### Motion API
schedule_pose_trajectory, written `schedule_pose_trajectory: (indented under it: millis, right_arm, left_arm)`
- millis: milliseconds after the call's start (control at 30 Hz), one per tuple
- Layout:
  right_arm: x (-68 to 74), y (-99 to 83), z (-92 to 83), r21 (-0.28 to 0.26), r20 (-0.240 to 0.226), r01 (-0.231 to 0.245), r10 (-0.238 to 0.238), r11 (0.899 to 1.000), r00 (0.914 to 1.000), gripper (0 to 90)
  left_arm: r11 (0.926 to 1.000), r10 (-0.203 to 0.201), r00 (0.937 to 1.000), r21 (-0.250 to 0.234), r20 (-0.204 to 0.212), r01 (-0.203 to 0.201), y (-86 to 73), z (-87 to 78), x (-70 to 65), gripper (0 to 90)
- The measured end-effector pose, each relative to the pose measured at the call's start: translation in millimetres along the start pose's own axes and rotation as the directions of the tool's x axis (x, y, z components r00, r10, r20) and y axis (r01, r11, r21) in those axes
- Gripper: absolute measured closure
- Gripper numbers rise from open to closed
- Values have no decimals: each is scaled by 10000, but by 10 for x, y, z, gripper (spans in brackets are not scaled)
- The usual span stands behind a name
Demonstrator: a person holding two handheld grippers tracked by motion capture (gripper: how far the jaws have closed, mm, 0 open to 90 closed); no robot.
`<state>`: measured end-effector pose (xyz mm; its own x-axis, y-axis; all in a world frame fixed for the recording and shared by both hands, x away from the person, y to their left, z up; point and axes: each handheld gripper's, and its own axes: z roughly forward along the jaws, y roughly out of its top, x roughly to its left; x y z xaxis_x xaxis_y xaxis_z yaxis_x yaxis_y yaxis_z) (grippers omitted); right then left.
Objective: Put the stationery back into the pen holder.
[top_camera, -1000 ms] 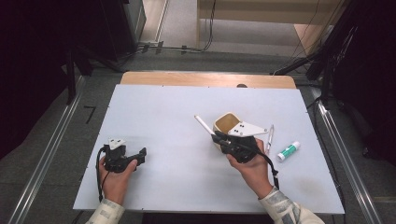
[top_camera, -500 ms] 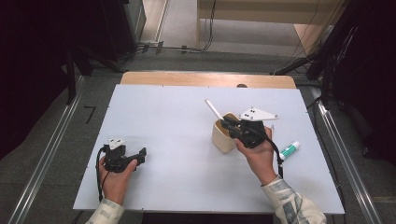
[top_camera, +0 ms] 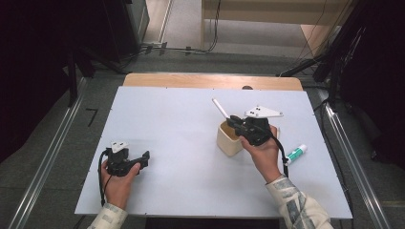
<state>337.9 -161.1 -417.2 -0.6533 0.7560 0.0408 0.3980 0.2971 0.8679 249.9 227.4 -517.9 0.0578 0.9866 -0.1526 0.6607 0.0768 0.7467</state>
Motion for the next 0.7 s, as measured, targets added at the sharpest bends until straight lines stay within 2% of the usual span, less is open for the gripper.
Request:
schedule_pose_trajectory:
  millis: [700]
  right_arm:
    - [-24, -36, 131, 439, 94, 31, -35, 9990, 9999, 767]
  left_arm:
    - [10000, -4, 10000, -1, 31, 4, 0, -4, 1, 191]
